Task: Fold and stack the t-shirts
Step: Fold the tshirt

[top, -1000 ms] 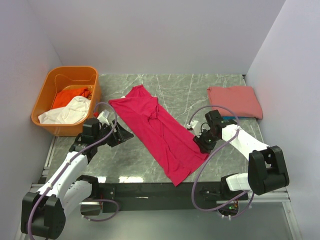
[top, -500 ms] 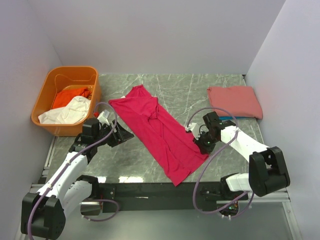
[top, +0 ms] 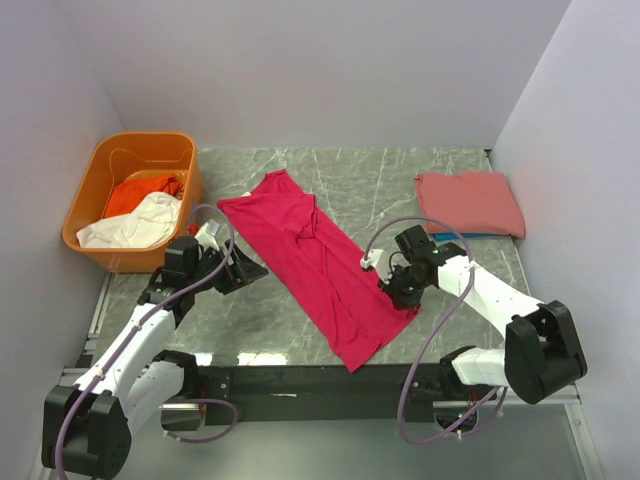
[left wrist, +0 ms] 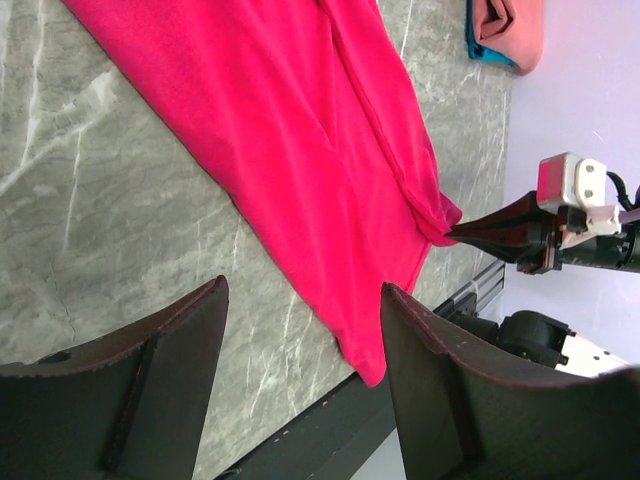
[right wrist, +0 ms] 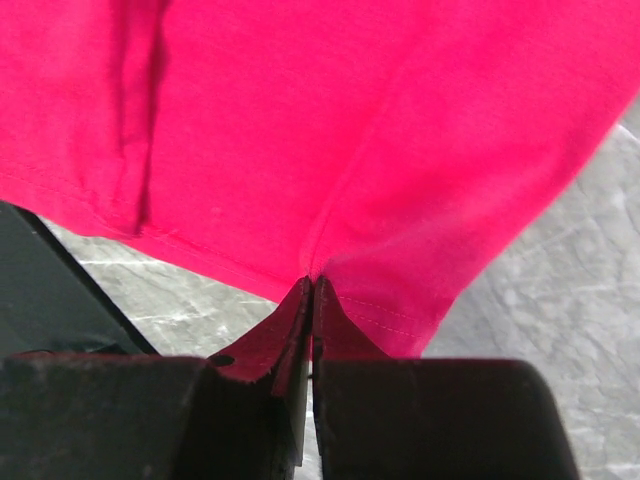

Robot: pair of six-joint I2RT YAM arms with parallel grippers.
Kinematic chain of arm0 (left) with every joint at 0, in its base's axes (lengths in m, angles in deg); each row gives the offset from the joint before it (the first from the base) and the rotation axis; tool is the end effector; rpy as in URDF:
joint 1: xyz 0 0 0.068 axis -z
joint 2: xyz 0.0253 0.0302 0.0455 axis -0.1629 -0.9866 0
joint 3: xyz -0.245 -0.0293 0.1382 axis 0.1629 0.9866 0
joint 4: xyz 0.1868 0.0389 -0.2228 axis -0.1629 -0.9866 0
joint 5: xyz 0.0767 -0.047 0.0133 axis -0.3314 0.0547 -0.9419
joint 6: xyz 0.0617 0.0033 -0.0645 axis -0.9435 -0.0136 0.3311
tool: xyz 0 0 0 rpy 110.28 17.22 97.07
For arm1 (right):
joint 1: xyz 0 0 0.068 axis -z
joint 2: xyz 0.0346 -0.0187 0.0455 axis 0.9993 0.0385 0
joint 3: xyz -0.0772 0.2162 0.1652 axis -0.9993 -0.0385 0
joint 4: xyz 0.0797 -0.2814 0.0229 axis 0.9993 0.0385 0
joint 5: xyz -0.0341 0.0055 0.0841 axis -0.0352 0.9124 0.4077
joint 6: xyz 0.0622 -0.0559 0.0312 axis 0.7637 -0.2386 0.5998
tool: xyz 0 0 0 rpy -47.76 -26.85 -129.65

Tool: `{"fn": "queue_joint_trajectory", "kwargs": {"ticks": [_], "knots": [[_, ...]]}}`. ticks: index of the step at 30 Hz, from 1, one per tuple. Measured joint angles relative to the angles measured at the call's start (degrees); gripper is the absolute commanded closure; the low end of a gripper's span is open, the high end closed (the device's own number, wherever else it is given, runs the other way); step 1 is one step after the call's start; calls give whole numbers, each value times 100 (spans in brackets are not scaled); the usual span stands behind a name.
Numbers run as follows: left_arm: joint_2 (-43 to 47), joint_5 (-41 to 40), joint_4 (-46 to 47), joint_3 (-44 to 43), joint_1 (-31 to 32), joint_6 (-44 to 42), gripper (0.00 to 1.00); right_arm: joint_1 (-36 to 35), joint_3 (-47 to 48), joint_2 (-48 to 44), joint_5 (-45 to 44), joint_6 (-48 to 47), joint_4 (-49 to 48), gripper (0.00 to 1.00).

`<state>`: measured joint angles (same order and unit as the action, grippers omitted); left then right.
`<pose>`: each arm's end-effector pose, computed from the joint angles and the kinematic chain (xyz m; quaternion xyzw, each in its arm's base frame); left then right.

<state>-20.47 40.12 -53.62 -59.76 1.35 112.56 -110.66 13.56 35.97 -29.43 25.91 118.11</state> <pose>0.2318 -0.0850 0.1865 -0.1273 0.8511 -0.4152 0.2949 0.2209 0.1220 0.1450 -0.5222 0.8256 0.1476 0.1546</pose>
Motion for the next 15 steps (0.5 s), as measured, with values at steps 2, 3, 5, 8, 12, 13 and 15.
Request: {"fn": "queue_joint_trajectory", "kwargs": {"ticks": [2,3,5,8,12,13,15], "knots": [[0,17,0,0,0,0,33,-109,-9,0,4,24,0,96],[0,24,0,0,0,0,32,-168,-13,-2,7,28,2,96],[0,31,0,0,0,0,33,-262,-26,-13,13,31,9,96],[0,35,0,0,0,0,32,-378,-26,-22,48,31,37,96],[-2,59,2,0,0,0,32,-533,-42,-13,85,37,42,89],[-4,76,4,0,0,0,32,-581,-46,0,92,50,46,87],[-20,116,7,0,0,0,32,-664,-46,61,107,48,44,78]]}}
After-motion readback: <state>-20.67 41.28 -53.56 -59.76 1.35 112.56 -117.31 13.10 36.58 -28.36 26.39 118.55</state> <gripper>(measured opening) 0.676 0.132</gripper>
